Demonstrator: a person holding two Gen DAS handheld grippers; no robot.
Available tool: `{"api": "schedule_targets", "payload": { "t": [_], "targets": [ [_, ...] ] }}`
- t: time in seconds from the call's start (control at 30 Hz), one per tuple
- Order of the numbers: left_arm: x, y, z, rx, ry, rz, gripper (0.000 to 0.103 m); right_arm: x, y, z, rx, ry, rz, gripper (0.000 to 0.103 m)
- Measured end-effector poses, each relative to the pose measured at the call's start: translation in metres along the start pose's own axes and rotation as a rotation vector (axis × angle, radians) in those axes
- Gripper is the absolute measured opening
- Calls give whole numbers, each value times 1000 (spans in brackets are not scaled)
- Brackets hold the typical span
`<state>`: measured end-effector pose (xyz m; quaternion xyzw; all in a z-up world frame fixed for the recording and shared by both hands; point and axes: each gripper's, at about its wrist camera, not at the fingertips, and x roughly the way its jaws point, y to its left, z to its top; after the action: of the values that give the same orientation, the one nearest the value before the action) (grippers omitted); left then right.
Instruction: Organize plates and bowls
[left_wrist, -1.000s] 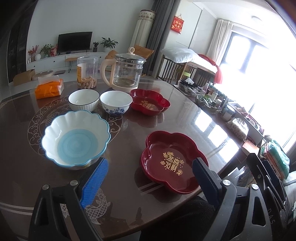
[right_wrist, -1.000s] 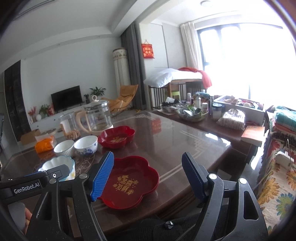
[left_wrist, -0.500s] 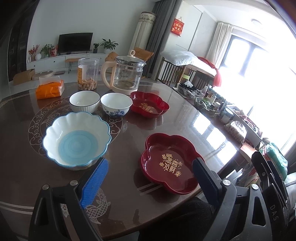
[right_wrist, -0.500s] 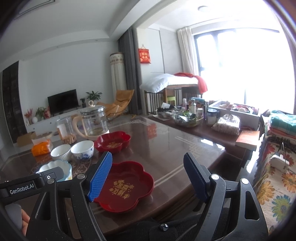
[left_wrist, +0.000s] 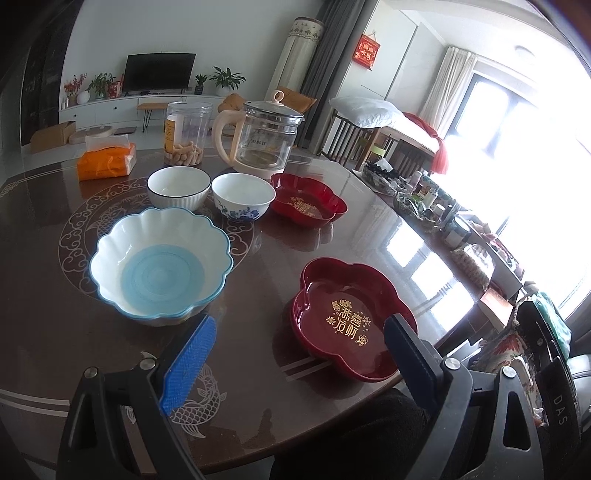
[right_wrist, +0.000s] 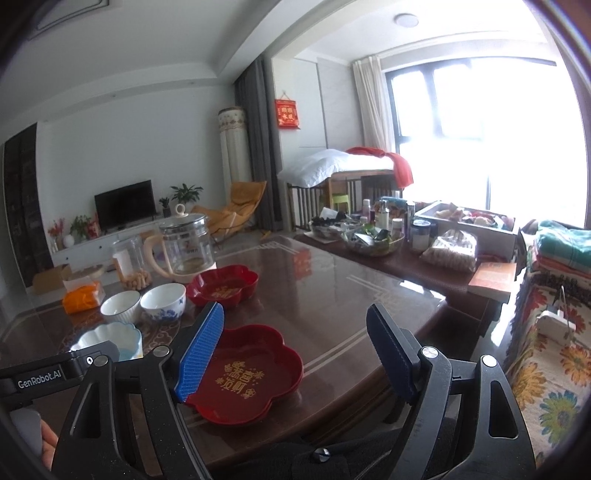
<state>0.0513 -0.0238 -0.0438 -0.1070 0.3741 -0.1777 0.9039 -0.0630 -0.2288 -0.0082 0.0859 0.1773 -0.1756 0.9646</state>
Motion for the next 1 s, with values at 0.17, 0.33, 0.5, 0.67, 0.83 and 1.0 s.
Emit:
{"api": "schedule_targets", "payload": {
  "t": [0.17,0.33,0.5,0.67,0.83,1.0],
  "targets": [
    [-1,1,1,-2,-2,3,92,3,-2,-1,11,17,1,83],
    [-3,2,1,-2,-3,6,92,4,0,-2,4,30,11,83],
    [-4,5,2,-8,5,7,92,4,0,0,9,45,25,83],
    [-3,11,2,-17,7,16,92,4,0,2,5,44,17,83],
    [-1,16,2,-36,25,19,92,7,-4,2,-3,48,-10,83],
    [-4,19,4,-38,11,23,92,11,-15,9,11,48,-42,83]
  ]
}}
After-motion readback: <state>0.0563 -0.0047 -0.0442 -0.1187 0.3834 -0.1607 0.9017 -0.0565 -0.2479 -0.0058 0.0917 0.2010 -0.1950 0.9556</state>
